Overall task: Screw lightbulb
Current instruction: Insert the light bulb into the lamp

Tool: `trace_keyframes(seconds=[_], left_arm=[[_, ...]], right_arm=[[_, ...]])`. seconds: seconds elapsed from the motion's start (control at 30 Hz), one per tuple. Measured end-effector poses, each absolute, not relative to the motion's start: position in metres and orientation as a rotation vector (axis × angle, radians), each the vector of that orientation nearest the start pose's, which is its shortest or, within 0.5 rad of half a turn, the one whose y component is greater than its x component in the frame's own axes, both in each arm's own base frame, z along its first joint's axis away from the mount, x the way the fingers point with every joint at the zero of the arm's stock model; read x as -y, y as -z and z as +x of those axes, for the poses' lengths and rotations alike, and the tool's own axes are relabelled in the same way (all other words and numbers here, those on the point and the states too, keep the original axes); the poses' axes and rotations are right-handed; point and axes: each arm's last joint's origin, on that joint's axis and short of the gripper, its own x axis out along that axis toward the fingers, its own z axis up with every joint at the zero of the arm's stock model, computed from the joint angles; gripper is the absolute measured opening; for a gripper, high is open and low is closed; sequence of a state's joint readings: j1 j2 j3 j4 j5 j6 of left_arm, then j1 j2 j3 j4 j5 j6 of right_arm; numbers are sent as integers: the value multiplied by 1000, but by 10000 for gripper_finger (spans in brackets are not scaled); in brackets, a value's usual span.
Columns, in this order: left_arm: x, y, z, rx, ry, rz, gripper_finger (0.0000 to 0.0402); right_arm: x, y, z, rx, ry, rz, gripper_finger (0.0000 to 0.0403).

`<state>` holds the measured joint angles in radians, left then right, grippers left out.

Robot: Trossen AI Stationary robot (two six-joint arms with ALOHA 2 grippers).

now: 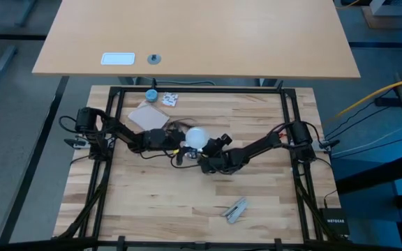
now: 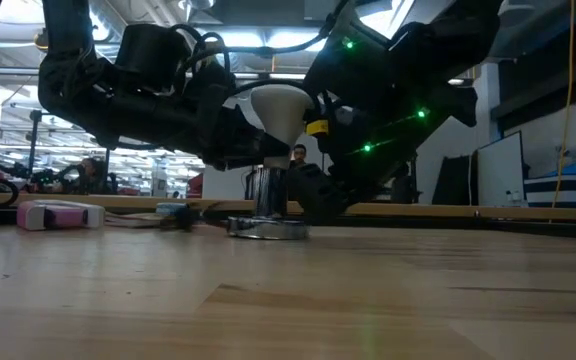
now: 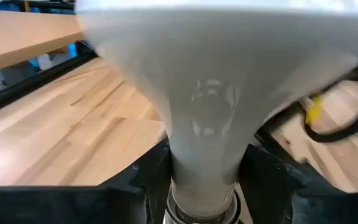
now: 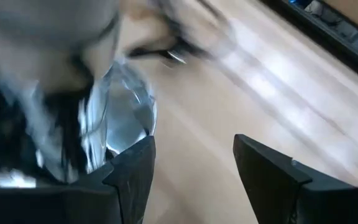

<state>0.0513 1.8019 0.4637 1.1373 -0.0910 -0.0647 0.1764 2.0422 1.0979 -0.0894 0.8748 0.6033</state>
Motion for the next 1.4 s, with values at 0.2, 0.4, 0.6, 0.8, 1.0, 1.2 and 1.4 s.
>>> trace_keyframes(seconds=[0.2,0.4,0.6,0.8,1.0,1.2,1.4], left_arm=[[-18,-116,289,-198,-154,-68,157],[-18,-116,289,-197,-162,-67,157],[-18,-116,289,-197,-166,-66,157],[-18,-116,289,-197,-170,-66,157],[-18,-117,289,-196,-171,-65,157],[-18,-117,289,-196,-173,-65,157],[-18,-117,289,-194,-173,-65,157]], right_arm=[[-45,-102,374,-671,870,4,225],[-55,-108,371,-676,835,-3,225],[-77,-137,363,-626,772,4,225],[-97,-145,369,-508,702,87,225],[-101,-118,380,-499,654,130,225],[-95,-101,384,-539,636,149,225],[-88,-100,387,-584,579,155,225]])
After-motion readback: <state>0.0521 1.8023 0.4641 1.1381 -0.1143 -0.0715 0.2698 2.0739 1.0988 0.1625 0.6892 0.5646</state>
